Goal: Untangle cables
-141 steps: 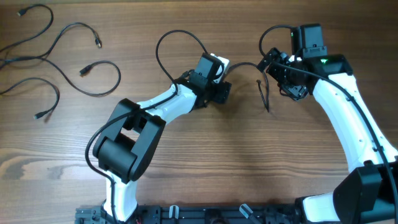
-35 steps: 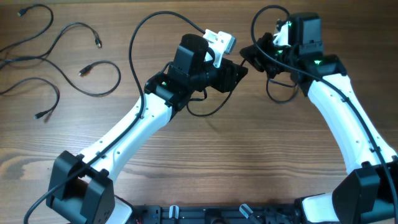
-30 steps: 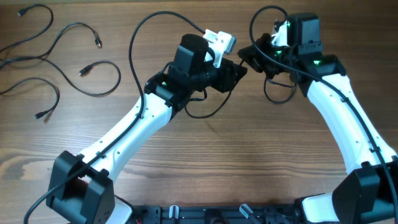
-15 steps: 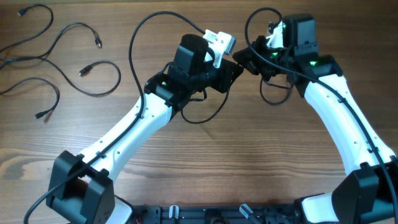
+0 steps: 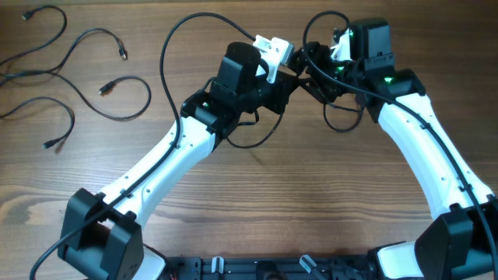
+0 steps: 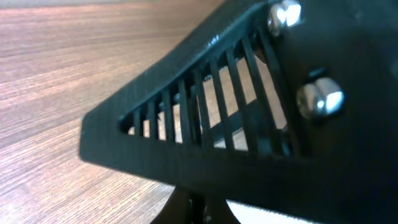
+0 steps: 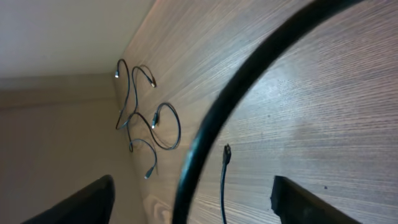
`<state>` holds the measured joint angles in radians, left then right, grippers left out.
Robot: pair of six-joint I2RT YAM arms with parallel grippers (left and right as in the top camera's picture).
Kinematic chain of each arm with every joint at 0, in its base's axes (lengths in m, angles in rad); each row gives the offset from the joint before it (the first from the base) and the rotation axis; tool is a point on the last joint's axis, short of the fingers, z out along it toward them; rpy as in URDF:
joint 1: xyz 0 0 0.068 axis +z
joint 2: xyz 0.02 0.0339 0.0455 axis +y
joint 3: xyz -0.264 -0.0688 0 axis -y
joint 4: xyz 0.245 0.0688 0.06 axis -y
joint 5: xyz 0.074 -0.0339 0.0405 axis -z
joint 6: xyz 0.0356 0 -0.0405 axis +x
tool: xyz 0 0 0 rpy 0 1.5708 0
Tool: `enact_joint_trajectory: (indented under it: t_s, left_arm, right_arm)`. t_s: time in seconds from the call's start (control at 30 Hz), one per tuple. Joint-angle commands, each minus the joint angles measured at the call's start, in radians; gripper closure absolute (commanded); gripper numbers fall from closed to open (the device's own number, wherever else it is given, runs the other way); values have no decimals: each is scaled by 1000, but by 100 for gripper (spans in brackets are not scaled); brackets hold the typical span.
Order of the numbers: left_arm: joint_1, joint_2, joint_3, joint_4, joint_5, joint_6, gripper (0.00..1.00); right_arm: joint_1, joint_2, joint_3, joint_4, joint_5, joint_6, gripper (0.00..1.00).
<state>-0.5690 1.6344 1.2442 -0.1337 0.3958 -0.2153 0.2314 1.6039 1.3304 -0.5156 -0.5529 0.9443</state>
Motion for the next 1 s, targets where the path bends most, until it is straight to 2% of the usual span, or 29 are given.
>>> enact_joint_trajectory:
  t_s: [0.0, 0.1, 0.2, 0.37, 0.63, 0.8, 0.9, 0.97]
  left_arm:
    - [28, -43, 0, 18, -50, -18, 96]
    - [80, -45, 0, -3, -124, -118, 96]
    - [170, -54, 0, -36, -85, -186, 96]
    - [255, -116, 0, 5, 74, -185, 96]
    - [268, -294, 0, 21, 69, -186, 96]
    - [322, -422, 0, -28, -59, -186, 96]
    - [373, -504, 0, -111, -248, -188, 96]
    - [415, -552, 0, -170, -361, -230, 96]
  right_arm:
    - [-2, -29, 12, 31, -36, -34, 11]
    - [-27, -43, 12, 43, -48, -56, 1]
    - [-86, -68, 12, 26, -48, -61, 0]
    - [-179, -86, 12, -26, -47, -111, 0]
    - [-203, -85, 12, -117, 31, -137, 0]
    - [-203, -85, 9, -143, 56, -159, 0]
    - [-203, -85, 6, -152, 61, -159, 0]
    - [-203, -85, 5, -154, 72, -159, 0]
